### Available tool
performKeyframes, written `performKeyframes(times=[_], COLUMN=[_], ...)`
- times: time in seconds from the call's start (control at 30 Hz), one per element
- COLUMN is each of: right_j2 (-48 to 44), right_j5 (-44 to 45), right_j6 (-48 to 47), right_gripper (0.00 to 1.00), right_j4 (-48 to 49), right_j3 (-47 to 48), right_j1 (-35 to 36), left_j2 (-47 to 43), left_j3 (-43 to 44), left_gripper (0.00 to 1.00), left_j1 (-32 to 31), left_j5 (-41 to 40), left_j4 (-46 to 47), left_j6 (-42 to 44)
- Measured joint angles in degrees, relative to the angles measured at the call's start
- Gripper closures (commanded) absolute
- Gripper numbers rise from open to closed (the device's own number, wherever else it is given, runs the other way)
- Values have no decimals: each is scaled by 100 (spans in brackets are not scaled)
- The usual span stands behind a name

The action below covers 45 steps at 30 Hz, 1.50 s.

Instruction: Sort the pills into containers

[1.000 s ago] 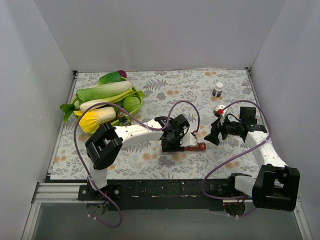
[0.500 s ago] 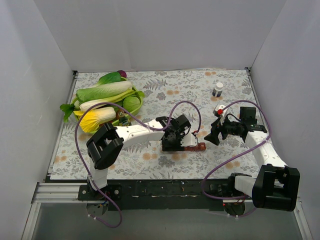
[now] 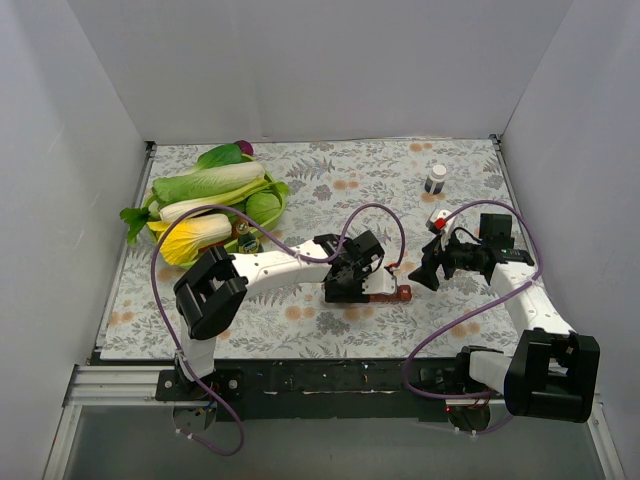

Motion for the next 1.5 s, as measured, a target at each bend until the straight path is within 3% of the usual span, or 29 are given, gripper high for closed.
performKeyframes(times=[0.57,0.97,1.2,1.5], right_j2=[0,0,0,24], right_j5=[2,2,2,22], right_j6=[-2,-2,-7,-44], right_gripper=[4,4,4,4], right_j4=[0,0,0,0], right_j3=[0,0,0,0], right_j1=[0,0,0,0], left_j2=[0,-280,-767,-2087], left_j3=[-26,-573,-1182,-2588], left_gripper=[100,100,100,100], left_j1=[-37,83,267,612], left_j5=[-48,116,369,901], left_j4=[48,632,1185,2627], left_j6=[13,-157,-339,-802])
